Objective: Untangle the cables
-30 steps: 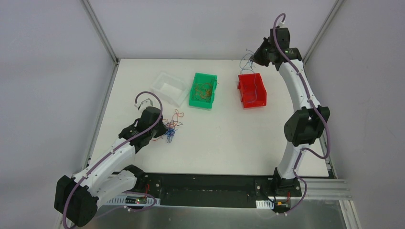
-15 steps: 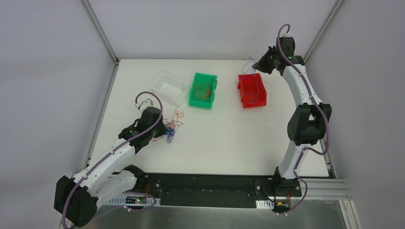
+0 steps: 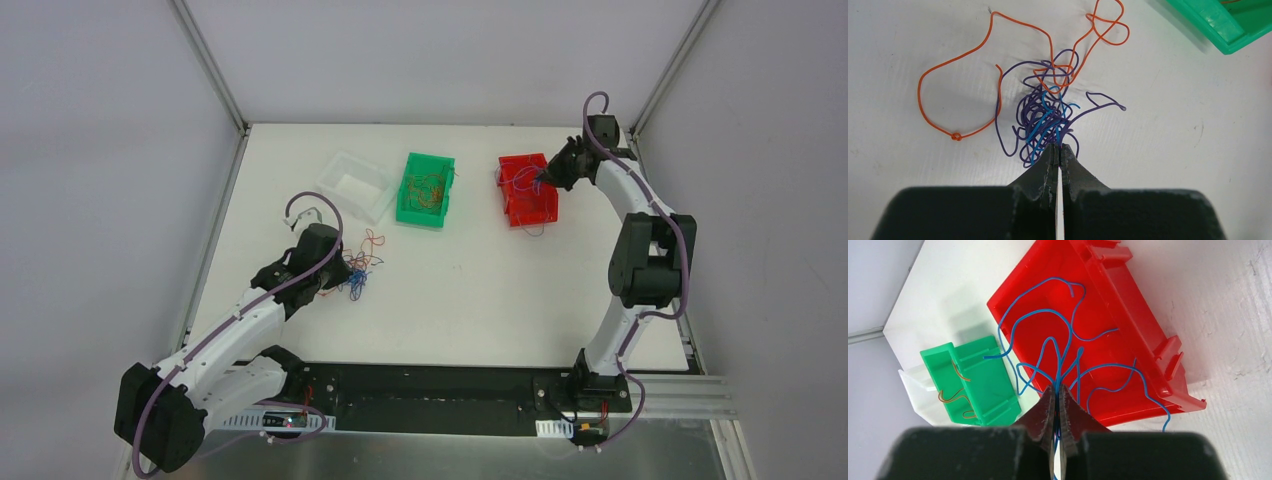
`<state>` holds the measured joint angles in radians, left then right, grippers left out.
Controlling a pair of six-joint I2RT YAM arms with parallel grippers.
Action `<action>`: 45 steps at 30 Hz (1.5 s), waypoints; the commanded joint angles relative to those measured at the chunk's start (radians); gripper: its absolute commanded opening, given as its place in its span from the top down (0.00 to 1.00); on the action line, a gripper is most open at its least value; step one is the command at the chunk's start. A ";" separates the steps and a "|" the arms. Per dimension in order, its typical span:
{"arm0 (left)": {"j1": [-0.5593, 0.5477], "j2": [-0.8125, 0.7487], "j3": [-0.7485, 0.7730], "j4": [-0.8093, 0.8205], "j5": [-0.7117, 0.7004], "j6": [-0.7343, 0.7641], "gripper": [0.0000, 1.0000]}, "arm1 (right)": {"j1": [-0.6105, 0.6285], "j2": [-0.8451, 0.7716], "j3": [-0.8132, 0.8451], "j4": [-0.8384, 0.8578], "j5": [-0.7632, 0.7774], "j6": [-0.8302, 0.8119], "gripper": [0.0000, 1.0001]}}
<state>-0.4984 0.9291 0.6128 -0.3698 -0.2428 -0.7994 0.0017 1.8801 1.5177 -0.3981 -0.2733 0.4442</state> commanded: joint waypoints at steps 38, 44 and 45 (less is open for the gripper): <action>-0.020 0.015 0.041 0.037 0.013 0.004 1.00 | 0.192 0.161 0.410 -0.333 0.539 -0.234 0.62; -0.022 0.020 0.041 0.039 0.019 0.008 1.00 | 0.192 0.037 0.284 -0.317 0.537 -0.207 0.44; -0.022 0.020 0.041 0.039 0.019 0.008 1.00 | 0.190 -0.006 0.229 -0.291 0.537 -0.195 0.38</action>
<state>-0.5114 0.9432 0.6155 -0.3546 -0.2379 -0.7994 0.1917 2.0239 1.8580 -0.6907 0.2466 0.2279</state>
